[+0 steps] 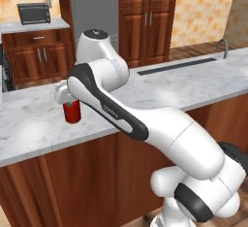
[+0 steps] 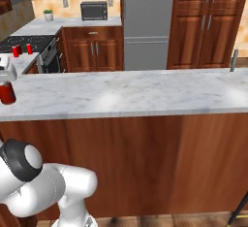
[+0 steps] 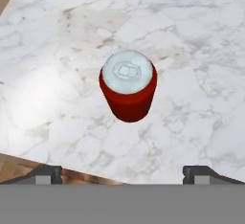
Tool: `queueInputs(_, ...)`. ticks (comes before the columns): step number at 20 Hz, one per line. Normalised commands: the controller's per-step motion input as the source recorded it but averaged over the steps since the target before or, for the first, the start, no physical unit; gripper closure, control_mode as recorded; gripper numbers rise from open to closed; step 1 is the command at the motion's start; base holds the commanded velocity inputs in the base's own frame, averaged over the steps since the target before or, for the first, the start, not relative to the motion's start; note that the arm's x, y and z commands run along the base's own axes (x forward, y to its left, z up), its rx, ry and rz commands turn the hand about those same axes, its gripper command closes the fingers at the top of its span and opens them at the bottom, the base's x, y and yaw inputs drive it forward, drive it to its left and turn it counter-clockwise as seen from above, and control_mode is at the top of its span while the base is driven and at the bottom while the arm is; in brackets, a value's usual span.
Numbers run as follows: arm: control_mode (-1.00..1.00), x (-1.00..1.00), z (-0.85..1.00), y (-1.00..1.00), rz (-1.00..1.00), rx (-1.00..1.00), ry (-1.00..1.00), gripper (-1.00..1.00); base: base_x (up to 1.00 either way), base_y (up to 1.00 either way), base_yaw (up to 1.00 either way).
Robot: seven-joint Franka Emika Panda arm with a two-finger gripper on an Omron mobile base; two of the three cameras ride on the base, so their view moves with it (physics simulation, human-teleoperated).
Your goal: Four empty soda cans are scattered around the kitchen. Gather all the cans and cluster them next to the stove for recycling.
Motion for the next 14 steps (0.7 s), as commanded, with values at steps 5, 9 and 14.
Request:
queueInputs(5,-1.00,0.20,0.00,0.03,-0.01,0.00,0.00,-1.00,0.00,0.00,0.00)
queueInputs(9,-1.00,0.27,0.00,0.00,-0.01,0.00,0.00,-1.00,0.00,0.00,0.00)
queueInputs(14,-1.00,0.29,0.00,0.00,-0.01,0.00,0.00,-1.00,0.00,0.00,0.00)
